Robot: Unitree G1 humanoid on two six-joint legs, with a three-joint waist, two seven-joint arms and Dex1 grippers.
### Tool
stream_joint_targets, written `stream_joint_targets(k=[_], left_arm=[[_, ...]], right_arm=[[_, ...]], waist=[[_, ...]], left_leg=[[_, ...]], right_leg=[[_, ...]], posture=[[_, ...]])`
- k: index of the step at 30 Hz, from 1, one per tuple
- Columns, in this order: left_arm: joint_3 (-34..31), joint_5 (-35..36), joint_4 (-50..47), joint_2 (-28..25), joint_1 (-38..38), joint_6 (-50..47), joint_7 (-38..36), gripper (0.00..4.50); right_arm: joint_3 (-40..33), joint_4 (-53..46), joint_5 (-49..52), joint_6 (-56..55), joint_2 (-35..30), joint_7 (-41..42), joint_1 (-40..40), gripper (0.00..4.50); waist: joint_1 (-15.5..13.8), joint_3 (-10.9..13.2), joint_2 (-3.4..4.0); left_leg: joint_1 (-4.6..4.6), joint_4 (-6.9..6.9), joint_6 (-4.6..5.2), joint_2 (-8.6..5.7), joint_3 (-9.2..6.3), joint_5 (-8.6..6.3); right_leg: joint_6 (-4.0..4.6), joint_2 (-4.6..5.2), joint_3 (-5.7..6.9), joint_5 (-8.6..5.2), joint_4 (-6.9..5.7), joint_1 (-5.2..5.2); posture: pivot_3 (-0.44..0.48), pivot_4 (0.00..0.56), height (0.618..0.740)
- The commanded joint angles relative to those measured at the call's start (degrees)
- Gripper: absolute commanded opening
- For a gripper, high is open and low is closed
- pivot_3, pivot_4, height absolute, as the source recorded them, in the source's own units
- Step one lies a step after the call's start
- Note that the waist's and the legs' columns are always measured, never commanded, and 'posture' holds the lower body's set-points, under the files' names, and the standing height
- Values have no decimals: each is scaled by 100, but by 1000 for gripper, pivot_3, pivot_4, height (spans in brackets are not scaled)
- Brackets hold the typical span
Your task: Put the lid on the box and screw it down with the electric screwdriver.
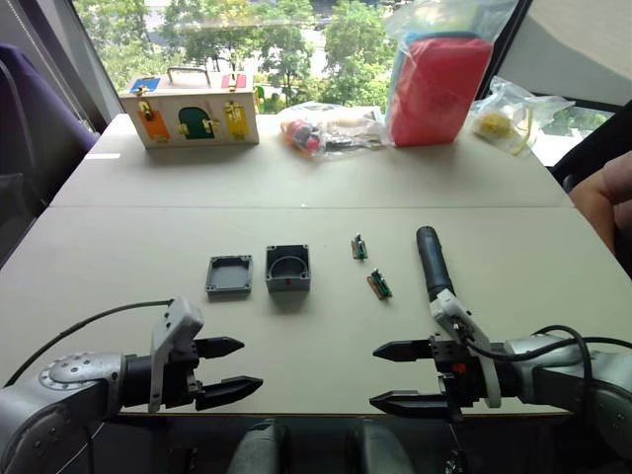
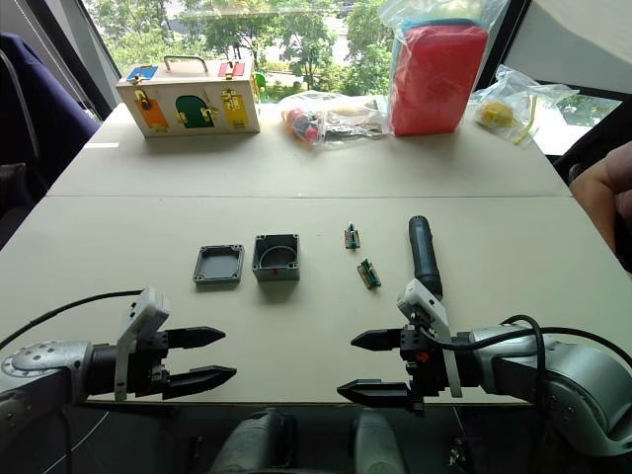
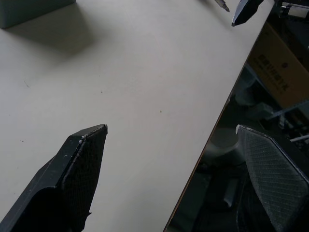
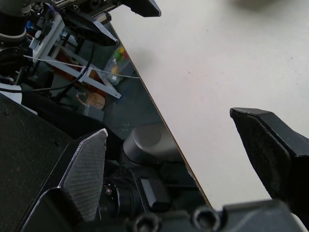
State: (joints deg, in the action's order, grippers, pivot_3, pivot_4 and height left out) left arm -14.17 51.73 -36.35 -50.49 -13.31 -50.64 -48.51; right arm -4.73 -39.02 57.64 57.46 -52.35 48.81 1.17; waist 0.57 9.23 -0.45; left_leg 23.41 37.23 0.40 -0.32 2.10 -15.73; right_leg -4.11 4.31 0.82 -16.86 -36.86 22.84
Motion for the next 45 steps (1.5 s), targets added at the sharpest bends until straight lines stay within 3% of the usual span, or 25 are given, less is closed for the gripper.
stream_joint_targets(k=[1,16,19,23,27,33,38,41,45], left_arm=[[25,-10,-100,17,8,116,-47,4403],[-17,-105,79,65,300,127,173,4403],[-12,-231,351,-2,670,-22,430,4403],[80,-326,945,-443,1727,-31,27,4403],[1216,-1054,1766,-993,3603,99,-778,4403],[3368,-2912,3448,-363,6097,1444,-2320,4403],[4305,-3961,4773,488,7057,2213,-2972,4403],[4541,-4368,5306,908,7320,2542,-3129,4403],[4673,-4667,5491,1213,7358,2695,-3332,4403]], right_arm=[[51,-157,-70,-85,-70,0,-10,4500],[168,29,-266,-277,95,-92,-253,4500],[-5,95,60,193,103,-582,-551,4500],[-311,4,736,478,224,-1104,-1033,4500],[-348,-47,1107,508,337,-1567,-1628,4500],[210,-142,480,457,335,-1881,-2064,4500],[479,-174,-197,224,470,-2159,-1806,4500],[535,-291,-398,114,678,-2376,-1553,4500],[602,-466,-519,123,951,-2671,-1389,4500]], waist=[[0,0,0],[2,0,0],[0,0,0],[-28,2,-5],[-40,5,-10],[-108,5,-11],[-125,6,-12],[-104,6,-13],[-102,7,-15]], left_leg=[[0,0,0,0,0,0],[-1,4,0,0,0,0],[-3,5,0,0,0,0],[-1,13,0,0,0,1],[1,18,0,-3,0,1],[5,14,9,-12,6,-2],[33,39,24,-8,10,-8],[88,98,42,12,7,-18],[90,104,43,12,6,-17]], right_leg=[[0,0,0,0,0,0],[-1,0,1,0,-3,-2],[-1,-1,0,1,-7,-3],[-1,-1,3,1,-18,1],[-2,0,5,1,-16,-1],[-9,-1,5,5,-14,1],[-30,-23,6,11,-23,18],[-51,-62,1,20,-37,52],[-61,-66,-3,26,-45,54]], posture=[[0,150,740],[0,150,740],[0,150,740],[0,150,740],[0,150,740],[0,150,740],[0,150,740],[0,150,740],[0,150,740]])
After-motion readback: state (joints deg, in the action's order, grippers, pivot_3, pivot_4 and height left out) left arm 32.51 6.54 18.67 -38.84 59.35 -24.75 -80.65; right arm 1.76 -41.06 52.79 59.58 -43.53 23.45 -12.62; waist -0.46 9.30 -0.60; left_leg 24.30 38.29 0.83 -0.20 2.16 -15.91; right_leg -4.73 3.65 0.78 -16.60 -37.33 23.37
